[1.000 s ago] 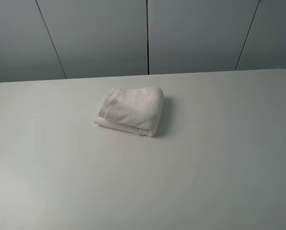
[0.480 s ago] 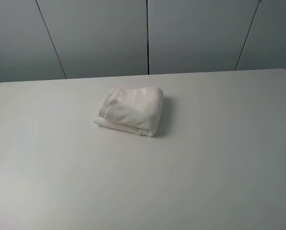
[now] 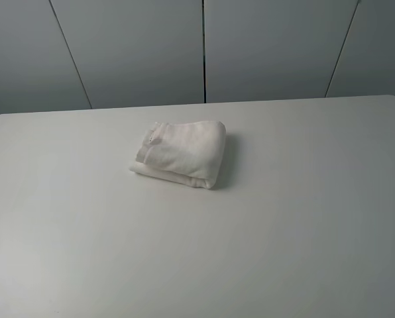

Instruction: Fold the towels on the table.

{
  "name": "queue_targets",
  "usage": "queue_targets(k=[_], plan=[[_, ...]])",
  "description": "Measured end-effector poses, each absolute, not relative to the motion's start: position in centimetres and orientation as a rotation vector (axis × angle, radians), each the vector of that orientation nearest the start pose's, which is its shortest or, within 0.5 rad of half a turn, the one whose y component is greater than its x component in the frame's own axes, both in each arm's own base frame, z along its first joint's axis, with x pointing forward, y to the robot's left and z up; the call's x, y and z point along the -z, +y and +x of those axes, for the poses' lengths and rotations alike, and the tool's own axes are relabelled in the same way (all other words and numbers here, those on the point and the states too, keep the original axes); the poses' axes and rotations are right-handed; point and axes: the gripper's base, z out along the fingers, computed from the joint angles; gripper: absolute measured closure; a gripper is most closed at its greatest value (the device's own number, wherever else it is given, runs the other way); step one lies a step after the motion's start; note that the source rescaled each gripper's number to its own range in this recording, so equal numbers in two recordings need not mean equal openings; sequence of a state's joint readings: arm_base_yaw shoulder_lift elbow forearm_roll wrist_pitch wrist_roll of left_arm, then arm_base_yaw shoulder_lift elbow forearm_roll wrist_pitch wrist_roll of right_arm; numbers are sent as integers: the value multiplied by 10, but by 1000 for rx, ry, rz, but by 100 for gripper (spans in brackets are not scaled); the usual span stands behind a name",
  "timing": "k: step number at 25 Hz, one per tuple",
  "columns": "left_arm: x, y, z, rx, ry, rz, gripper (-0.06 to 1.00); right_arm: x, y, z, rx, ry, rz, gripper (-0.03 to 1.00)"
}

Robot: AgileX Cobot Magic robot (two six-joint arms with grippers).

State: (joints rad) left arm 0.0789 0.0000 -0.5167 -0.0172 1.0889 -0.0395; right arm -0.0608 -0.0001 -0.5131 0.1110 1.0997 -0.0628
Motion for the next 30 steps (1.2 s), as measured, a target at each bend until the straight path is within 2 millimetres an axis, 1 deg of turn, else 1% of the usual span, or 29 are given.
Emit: queue_targets(k=[30], plan=[[-280, -2, -8, -4, 2052, -120, -5, -278, 9, -8, -57, 2065, -11, -3]])
